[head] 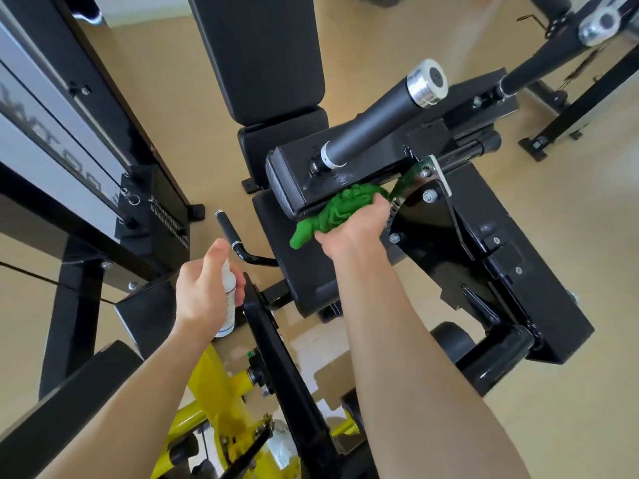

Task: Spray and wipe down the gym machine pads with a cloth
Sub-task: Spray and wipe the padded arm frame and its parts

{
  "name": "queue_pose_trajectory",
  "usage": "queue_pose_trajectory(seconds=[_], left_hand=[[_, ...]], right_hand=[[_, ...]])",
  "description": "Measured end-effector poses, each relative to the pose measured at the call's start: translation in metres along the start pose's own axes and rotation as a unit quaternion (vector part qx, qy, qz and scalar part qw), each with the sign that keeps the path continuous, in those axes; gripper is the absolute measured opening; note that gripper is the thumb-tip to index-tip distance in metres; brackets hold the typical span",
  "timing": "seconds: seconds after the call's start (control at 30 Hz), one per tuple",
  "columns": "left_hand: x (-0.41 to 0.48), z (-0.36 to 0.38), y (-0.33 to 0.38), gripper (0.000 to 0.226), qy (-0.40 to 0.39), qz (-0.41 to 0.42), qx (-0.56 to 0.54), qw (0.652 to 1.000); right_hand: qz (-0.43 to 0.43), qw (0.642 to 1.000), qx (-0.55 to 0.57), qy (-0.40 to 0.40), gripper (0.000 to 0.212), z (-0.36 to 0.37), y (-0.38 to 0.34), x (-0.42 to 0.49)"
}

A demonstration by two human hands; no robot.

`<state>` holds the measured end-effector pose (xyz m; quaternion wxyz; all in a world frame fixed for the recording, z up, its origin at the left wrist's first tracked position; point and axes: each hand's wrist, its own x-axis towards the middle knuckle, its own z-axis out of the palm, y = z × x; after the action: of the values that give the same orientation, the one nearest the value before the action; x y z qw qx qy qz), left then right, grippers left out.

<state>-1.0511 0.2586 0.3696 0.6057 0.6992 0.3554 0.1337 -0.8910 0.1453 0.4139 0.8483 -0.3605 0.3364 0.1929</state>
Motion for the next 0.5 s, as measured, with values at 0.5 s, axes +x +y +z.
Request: queue_pose_trajectory(seconds=[0.5], left_hand=[[0.011, 0.003, 0.001, 0.078, -0.020, -0.001, 0.040, 0.999]], right_hand=[[-0.283, 0.920, -0.270, 0.011, 0.063, -0.012, 0.036, -0.009]])
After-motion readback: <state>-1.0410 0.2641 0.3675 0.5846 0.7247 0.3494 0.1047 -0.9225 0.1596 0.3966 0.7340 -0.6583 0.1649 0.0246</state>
